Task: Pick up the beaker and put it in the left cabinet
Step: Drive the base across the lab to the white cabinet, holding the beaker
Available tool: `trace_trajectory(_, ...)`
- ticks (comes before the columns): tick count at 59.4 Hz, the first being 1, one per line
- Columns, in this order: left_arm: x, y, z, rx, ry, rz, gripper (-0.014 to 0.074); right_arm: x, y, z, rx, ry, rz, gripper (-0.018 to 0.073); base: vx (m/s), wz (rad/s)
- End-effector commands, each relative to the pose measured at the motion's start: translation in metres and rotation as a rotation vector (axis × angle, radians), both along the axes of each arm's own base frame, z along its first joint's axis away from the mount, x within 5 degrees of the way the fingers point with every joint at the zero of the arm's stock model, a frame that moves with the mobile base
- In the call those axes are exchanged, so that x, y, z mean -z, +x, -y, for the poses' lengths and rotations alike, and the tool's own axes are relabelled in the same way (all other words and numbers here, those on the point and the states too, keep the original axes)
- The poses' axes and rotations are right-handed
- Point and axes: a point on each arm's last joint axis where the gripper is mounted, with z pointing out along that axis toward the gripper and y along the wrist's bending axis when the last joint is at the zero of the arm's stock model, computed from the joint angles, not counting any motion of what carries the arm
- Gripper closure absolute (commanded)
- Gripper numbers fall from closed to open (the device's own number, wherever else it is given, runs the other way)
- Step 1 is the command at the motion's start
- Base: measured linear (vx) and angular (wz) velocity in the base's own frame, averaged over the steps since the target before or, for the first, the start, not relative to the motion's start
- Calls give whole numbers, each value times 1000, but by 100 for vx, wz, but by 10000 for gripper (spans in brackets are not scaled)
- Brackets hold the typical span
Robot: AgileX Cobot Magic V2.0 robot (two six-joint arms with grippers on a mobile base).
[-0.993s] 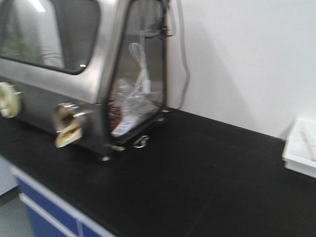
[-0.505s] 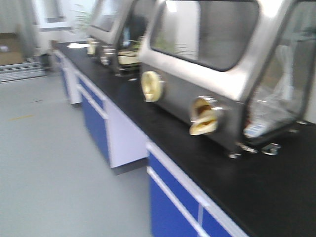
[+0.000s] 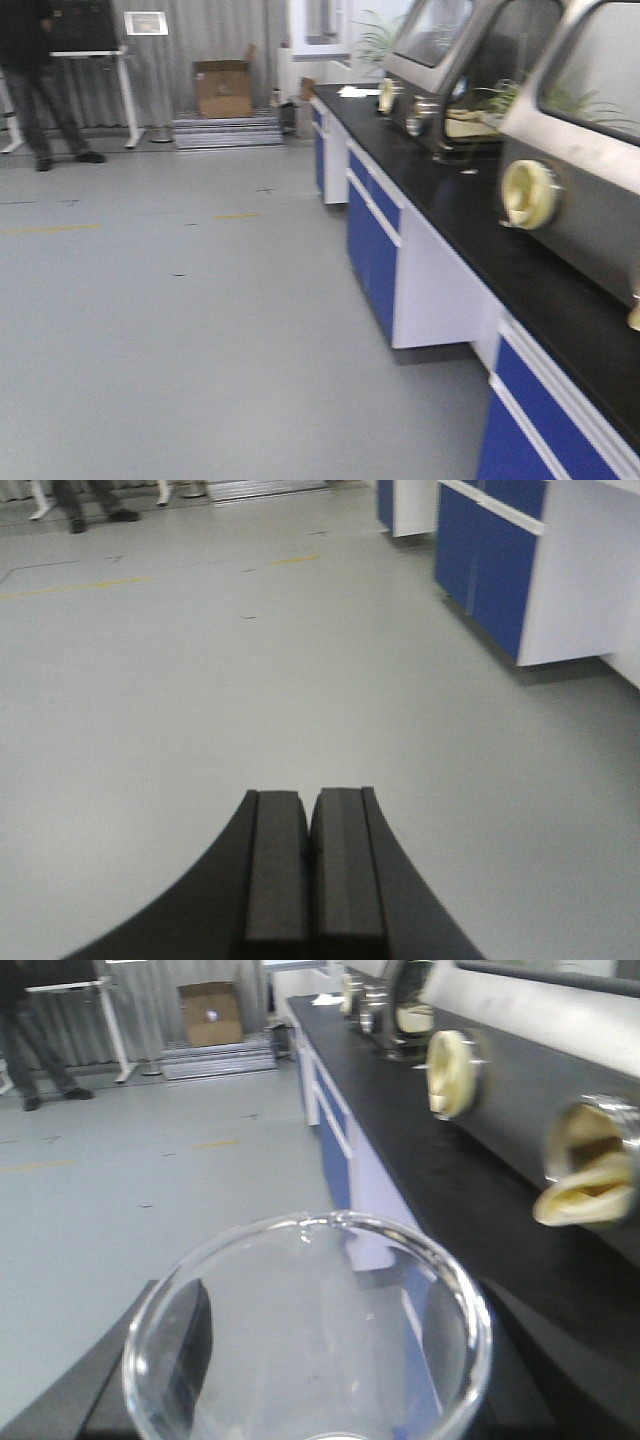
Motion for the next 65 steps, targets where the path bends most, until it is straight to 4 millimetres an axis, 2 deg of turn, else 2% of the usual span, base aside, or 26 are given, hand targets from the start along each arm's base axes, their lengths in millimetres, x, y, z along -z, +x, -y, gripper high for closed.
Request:
trace_trajectory(1, -12, 1, 1, 18, -4, 99, 593, -13, 0, -3, -33, -31, 69, 563, 21, 54)
trace_trajectory(28, -12, 1, 1, 18, -4, 99, 593, -13, 0, -3, -33, -31, 69, 563, 31, 44)
trace_trajectory(65, -12, 1, 1, 18, -4, 99, 593, -13, 0, -3, -33, -31, 69, 563, 55, 24)
